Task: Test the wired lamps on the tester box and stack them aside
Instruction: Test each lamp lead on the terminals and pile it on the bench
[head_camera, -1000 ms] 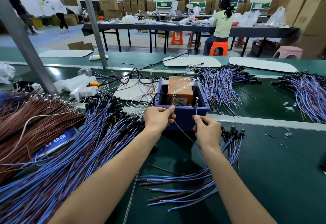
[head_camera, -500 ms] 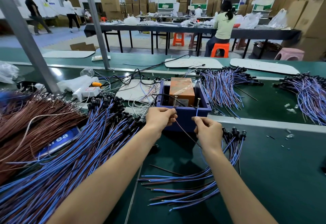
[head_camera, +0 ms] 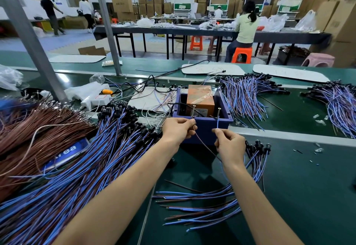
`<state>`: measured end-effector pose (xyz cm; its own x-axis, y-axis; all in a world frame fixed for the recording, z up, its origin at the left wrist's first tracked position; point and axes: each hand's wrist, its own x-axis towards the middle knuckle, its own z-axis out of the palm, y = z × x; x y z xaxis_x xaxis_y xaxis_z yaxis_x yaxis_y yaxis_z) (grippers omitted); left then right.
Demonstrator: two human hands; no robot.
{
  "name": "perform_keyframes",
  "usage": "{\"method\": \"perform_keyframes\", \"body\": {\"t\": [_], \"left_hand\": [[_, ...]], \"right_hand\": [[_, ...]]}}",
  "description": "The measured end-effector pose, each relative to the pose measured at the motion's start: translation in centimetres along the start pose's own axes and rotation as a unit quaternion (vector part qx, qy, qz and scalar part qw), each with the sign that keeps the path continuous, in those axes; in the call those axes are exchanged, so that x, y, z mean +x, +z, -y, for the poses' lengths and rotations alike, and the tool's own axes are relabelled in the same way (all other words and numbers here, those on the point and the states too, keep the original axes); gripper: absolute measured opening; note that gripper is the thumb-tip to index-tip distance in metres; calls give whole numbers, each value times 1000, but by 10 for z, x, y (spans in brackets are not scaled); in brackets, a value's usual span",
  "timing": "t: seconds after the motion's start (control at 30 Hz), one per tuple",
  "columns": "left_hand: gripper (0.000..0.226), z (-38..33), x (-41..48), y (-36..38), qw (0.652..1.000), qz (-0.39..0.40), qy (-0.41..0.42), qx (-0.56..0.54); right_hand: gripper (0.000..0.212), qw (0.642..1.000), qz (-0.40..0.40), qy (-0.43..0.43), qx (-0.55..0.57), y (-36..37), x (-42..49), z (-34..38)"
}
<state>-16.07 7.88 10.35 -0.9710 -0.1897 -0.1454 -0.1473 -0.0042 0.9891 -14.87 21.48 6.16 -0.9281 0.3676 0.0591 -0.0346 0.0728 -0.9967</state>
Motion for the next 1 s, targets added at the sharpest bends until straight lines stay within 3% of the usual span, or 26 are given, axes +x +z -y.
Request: {"method": "perform_keyframes", "body": {"t": [0.23,0.33,0.47,0.6,0.87,1.0], "left_hand": [[13,3,-3,1,1000,14,11,21],[14,3,-2,2,996,0,55,74],[17,-6,3,-6,951,-51,168,255],[20,-17,6,-12,905,-44,213,364],[21,-29,6,-11,845,-52,275,455],[19,-26,6,-13,853,-50,283,436]], "right_hand": [[23,1000,-5,6,2,0,0,-3],[19,1000,-7,3,14,-1,-1,-4],[19,1000,-14,-25,5,-5,-2,2],[17,997,-28,-61,-27,-12,3,8],[13,984,-37,-107,-135,-21,20,20],[12,980,-31,-127,-153,-20,28,25]]}}
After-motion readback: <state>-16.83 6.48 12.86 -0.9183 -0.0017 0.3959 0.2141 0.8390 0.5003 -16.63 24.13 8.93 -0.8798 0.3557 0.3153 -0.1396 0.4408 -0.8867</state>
